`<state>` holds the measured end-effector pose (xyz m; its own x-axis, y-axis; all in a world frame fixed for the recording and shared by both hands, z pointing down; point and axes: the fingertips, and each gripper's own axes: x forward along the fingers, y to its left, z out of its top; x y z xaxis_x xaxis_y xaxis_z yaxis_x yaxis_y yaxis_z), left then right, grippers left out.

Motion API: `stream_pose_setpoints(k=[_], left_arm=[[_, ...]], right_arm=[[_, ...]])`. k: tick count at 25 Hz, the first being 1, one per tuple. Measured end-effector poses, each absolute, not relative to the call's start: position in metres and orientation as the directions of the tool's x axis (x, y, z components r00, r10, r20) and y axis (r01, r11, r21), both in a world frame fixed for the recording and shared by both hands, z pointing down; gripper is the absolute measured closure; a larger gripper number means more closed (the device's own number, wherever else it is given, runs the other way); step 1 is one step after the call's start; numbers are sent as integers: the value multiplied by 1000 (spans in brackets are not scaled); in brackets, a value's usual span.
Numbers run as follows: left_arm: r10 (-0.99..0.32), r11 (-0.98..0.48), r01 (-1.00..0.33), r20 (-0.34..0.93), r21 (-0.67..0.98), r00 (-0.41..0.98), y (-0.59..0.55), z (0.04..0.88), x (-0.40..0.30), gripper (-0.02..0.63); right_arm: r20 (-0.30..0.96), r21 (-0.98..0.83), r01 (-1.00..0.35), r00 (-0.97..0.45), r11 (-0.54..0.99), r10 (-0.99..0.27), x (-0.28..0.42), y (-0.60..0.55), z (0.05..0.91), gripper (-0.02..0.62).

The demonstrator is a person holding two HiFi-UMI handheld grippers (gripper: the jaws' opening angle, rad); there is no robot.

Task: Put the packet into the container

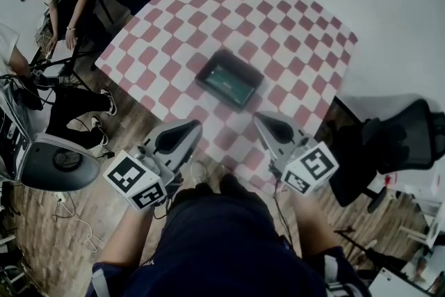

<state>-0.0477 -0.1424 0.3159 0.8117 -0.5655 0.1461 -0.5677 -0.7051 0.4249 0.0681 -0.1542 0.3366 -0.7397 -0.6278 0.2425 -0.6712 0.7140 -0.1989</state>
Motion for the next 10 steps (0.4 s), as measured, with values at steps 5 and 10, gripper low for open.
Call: stream_pose_setpoints(k=[5, 10], left_arm=[[-564, -703, -566, 148, 430, 812, -142, 320, -47, 574], [-565, -701, -567, 149, 432, 812, -144, 319, -47, 574]], right_arm=[[262, -209, -671, -739, 711, -621, 68, -153, 344, 580], [256, -205, -665, -745, 718, -616, 65, -156, 343, 580]])
